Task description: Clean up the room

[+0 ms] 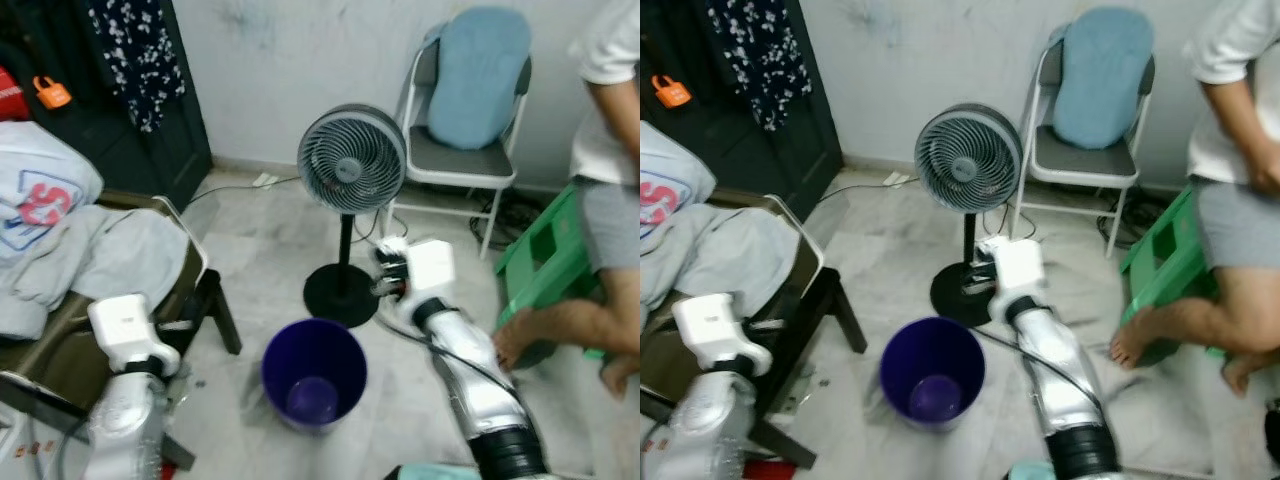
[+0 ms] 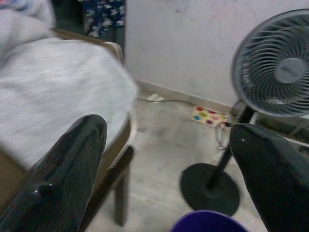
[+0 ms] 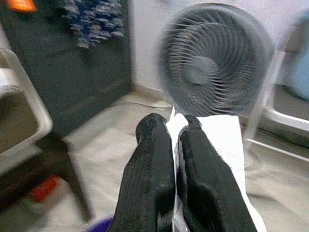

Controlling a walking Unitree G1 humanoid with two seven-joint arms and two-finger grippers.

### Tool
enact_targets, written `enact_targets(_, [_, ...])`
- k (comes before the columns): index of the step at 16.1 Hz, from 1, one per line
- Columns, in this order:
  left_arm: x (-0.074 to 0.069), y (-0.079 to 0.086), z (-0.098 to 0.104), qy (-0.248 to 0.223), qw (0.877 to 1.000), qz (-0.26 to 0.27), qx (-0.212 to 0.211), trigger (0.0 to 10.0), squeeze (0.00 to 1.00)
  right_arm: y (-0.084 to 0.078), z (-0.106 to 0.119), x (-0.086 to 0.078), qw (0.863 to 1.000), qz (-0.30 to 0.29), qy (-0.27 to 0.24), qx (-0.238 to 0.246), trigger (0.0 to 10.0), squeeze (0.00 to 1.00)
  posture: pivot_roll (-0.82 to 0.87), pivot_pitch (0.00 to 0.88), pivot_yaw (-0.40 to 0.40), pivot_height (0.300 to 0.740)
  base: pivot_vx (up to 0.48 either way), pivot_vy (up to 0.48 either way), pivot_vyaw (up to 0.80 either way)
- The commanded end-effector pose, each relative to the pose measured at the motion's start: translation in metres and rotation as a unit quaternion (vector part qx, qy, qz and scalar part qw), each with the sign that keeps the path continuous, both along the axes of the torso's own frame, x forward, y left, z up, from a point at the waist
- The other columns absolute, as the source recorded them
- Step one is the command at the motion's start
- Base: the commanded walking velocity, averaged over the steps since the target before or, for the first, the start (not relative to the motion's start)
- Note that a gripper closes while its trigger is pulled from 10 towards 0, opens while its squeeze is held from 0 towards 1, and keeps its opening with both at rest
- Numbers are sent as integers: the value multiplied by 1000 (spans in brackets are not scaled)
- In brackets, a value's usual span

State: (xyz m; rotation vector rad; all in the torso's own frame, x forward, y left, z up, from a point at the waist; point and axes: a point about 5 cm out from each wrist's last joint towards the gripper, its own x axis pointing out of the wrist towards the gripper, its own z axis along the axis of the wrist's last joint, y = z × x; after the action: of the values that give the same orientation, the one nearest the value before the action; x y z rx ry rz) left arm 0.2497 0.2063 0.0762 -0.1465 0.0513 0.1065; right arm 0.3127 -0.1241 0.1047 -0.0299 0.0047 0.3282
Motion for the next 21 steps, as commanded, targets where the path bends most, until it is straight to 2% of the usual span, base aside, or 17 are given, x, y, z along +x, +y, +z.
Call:
enact_targets(1, [-2, 10, 3, -1, 1000, 12, 10, 10000, 0, 15, 5, 1, 1000, 19, -9, 5, 10000, 0, -55, 72, -19, 740, 259, 0, 0])
enact_targets(5, [-2, 10, 3, 0, 1000, 13, 11, 10000, 0, 22, 6, 2, 999, 31, -9, 13, 10000, 0, -49, 73, -18, 740, 191, 0, 0])
enact_targets(12, [-4, 17, 4, 1, 1000, 25, 17, 10000, 0, 39, -2, 4, 999, 44, 1, 13, 10000, 0, -34, 64, -13, 740, 0, 0, 734])
enact_targets(14, [-6, 17, 6, -4, 999, -5, 37, 10000, 0, 43, -1, 8, 999, 41, 3, 21, 10000, 0, -23, 62, -16, 740, 0, 0, 0])
enact_targets(15, [-11, 15, 8, -7, 998, -57, 40, 10000, 0, 47, -3, 11, 999, 32, 7, 12, 10000, 0, -4, 66, -26, 740, 0, 0, 0])
enact_targets(17, [-20, 16, 9, 1, 994, -99, 48, 10000, 0, 50, -9, 14, 1000, 20, 22, -2, 10000, 0, 19, 75, -36, 740, 0, 0, 0])
enact_targets(18, [-30, 20, 8, 10, 991, -122, 50, 10000, 0, 51, -15, 15, 999, 12, 40, -5, 10000, 0, 31, 82, -39, 740, 0, 0, 0])
enact_targets(21, [-54, 31, 7, 33, 985, -157, 65, 10000, 0, 51, -26, 17, 997, -20, 69, -28, 10000, 0, 60, 118, -26, 740, 0, 0, 0])
